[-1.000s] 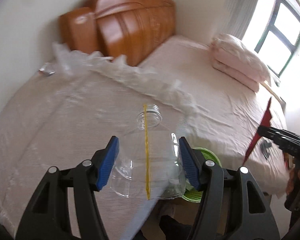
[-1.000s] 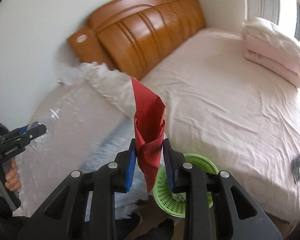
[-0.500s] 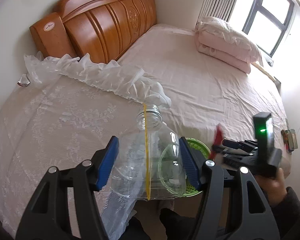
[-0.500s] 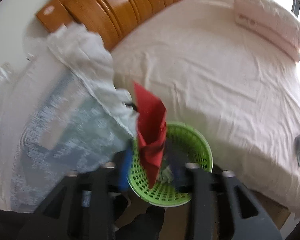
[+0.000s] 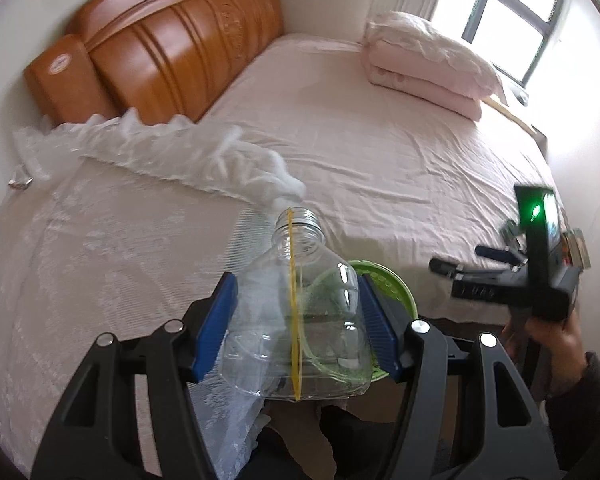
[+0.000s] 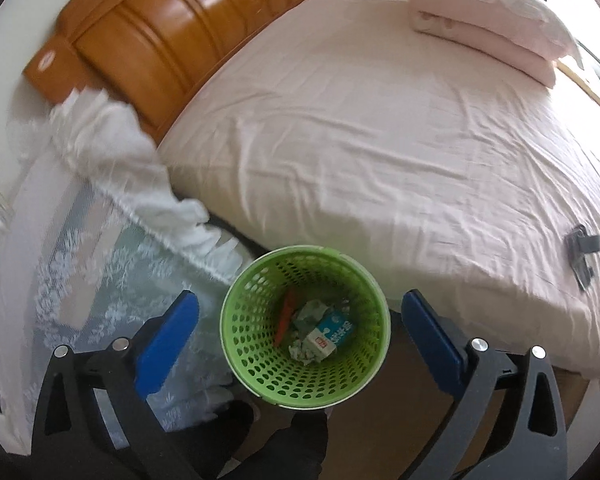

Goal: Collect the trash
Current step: 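Carry both items to the green wastebasket and open both tools to drop them, then move both tools back toward the bed headboard where the last trash lies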

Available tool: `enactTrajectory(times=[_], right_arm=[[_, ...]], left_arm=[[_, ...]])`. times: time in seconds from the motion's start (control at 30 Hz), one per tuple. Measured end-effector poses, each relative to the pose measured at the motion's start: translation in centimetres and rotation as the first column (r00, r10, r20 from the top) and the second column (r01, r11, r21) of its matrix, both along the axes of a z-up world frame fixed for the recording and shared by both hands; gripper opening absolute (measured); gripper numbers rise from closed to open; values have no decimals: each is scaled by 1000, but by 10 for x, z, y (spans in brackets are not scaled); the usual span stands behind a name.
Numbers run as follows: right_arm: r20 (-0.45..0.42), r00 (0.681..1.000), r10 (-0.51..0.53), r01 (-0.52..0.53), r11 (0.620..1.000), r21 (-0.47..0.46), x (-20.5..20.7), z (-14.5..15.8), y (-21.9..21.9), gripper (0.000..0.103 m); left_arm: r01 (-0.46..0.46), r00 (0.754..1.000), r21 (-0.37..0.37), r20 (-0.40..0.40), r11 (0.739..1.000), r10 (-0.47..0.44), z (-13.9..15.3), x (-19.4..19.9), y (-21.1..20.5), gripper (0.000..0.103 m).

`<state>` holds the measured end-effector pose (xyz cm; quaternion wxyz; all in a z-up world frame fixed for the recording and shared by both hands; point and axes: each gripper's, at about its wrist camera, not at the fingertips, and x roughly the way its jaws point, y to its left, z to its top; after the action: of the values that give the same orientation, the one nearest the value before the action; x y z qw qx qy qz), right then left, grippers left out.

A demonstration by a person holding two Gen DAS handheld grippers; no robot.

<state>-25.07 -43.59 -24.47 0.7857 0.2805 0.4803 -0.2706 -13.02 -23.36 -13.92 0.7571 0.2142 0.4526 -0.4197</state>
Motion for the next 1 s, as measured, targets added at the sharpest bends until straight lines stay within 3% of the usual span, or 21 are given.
enactTrajectory(times=[0.2,0.43,0.5,0.6,0.73,0.8,1.0], right_arm=[[19,998,-52,52,998,-19,-27,17,-15,101],[2,998,-57,57,998,-13,-44,17,-24,101],[-6,998,-58,58,998,-8,-48,15,-27,101],[-18,998,-64,64,998,-8,-54,12,-33,100],[-14,997,-78,78,997,-1,-60,10,-42,100],[-11,997,-80,80,997,-4,-61,11,-45,101],[8,998,-62,62,998,-13,-57,18,-43,100]], left_arm=[[90,995,31,-45,995,-88,-20,-20,-31,60],[157,982,90,-116,983,-146,-61,-40,-67,60],[166,979,120,-142,979,-148,-75,-45,-76,69],[180,975,143,-153,973,-158,-88,-53,-85,74],[198,972,155,-156,968,-173,-93,-63,-92,83],[198,972,162,-157,967,-173,-94,-65,-93,94],[161,982,143,-121,977,-145,-78,-64,-87,94]])
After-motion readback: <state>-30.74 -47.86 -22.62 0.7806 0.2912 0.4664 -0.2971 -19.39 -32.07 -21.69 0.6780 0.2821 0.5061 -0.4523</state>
